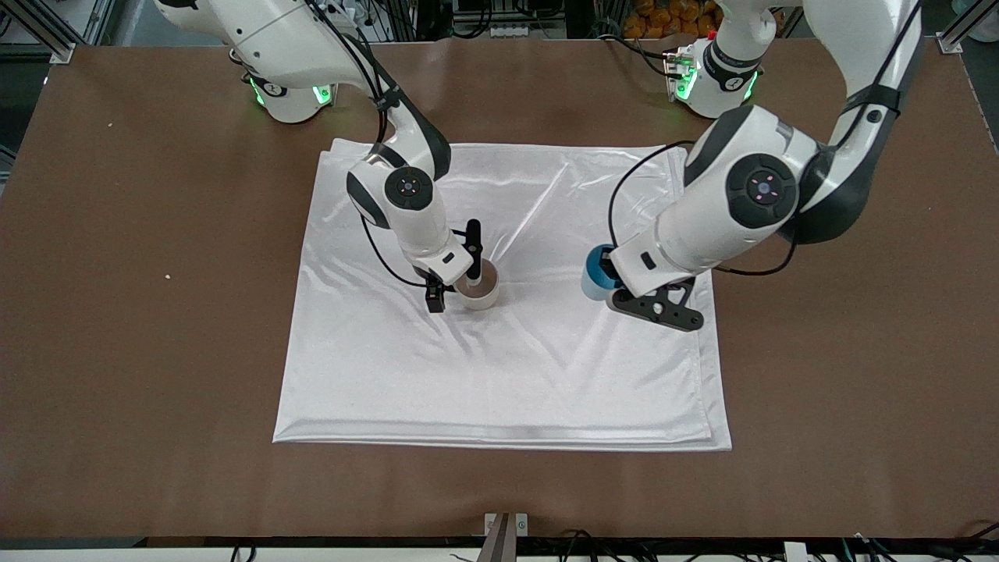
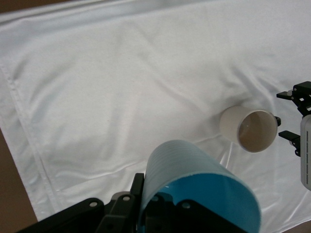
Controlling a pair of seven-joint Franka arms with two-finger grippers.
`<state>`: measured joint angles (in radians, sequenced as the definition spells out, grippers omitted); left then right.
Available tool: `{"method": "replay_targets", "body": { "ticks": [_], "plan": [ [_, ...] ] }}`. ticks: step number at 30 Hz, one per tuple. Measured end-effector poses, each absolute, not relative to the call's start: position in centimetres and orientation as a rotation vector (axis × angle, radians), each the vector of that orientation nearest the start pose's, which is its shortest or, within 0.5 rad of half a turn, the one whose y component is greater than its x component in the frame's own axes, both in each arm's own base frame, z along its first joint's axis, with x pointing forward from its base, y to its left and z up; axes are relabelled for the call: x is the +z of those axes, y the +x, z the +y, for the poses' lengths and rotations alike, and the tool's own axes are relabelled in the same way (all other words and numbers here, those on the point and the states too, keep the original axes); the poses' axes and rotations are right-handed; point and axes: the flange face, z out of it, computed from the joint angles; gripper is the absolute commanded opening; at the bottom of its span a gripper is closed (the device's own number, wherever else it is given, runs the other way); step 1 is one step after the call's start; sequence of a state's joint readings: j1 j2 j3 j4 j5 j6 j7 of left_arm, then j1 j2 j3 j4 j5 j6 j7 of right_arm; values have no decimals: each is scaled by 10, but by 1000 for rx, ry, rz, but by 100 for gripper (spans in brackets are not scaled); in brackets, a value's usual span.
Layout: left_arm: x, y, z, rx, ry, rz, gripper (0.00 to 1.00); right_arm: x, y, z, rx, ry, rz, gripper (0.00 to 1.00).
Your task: Place blue cup into white mug on cloth
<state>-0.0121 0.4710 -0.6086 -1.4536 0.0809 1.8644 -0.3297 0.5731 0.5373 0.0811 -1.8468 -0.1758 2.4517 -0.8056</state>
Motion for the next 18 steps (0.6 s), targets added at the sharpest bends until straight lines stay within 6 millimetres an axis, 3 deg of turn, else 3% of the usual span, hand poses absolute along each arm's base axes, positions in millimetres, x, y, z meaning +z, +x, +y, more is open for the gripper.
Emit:
{"method": "replay_targets", "body": {
  "ticks": [7,18],
  "plan": [
    [452,561,-395,101,-3310,347,0,294,536,365,22,2205,2091,100],
    [418,524,-470,42,-3306,307,0,422,555,287,-41,2326,1896,100]
  ]
}}
